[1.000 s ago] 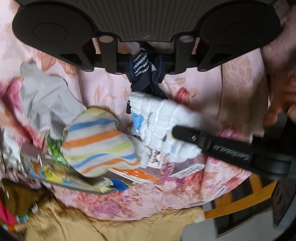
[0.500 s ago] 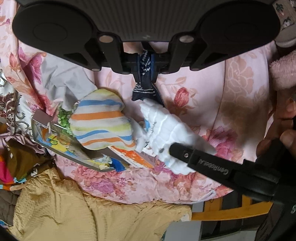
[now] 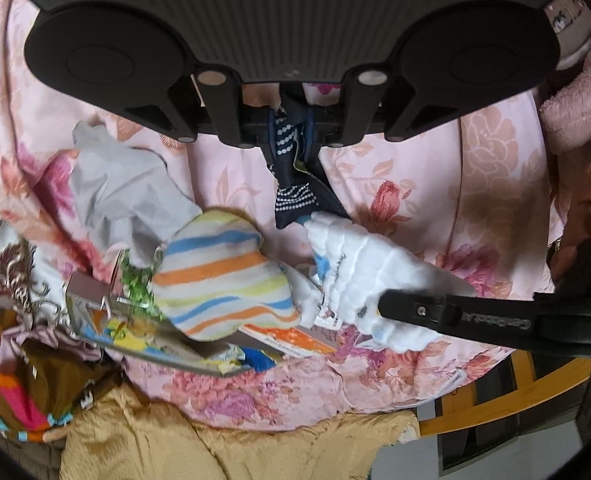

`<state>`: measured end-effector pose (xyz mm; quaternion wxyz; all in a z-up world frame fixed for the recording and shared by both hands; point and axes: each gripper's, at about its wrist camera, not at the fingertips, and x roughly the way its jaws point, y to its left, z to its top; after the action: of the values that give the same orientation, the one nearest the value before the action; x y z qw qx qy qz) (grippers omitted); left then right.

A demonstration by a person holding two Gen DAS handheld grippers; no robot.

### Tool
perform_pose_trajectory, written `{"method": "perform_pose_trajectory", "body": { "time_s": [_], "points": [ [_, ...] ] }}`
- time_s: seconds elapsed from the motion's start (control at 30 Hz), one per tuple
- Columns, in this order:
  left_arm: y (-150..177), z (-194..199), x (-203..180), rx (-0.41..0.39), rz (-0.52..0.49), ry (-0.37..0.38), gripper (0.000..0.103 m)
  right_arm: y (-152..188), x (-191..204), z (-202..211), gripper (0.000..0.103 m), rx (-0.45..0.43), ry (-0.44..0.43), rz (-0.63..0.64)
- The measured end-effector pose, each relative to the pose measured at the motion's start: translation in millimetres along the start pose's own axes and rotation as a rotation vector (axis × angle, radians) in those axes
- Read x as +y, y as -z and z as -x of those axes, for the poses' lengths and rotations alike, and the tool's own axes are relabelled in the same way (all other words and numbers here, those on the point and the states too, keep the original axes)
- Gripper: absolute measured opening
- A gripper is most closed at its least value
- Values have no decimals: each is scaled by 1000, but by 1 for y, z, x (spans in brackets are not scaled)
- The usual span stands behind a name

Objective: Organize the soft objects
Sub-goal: 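Lift and carry the white towel and navy sock with both tools over the tray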

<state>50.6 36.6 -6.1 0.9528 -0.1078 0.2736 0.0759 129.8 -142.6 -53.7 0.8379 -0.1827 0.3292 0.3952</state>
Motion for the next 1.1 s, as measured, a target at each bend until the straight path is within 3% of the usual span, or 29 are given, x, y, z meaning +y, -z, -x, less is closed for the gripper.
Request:
{"method": "perform_pose_trajectory", "body": {
  "time_s": [0.1, 0.3, 0.53, 0.67, 0.83, 0.97, 1.1],
  "points": [
    [0, 1, -2, -11, -6, 2, 9, 1, 6, 0, 7, -14, 30, 43],
    [-2, 10, -12, -75, -74, 18, 9, 5, 32, 13, 5, -138, 221, 275],
    [-8, 22, -10, -122, -34, 66, 9, 4, 42, 29, 5, -270, 331, 354],
    [-20, 29, -9, -148, -16, 85, 9, -5, 32, 41, 5, -335, 362, 323],
    [-41, 26, -6, -149, 11, 102, 9, -26, 5, 49, 5, -356, 308, 195],
    [-66, 11, -4, -143, 29, 97, 9, -65, -38, 54, 5, -391, 199, 10],
    [-102, -8, -5, -192, 13, 91, 9, -111, -85, 40, 5, -452, 179, -69]
  ]
}}
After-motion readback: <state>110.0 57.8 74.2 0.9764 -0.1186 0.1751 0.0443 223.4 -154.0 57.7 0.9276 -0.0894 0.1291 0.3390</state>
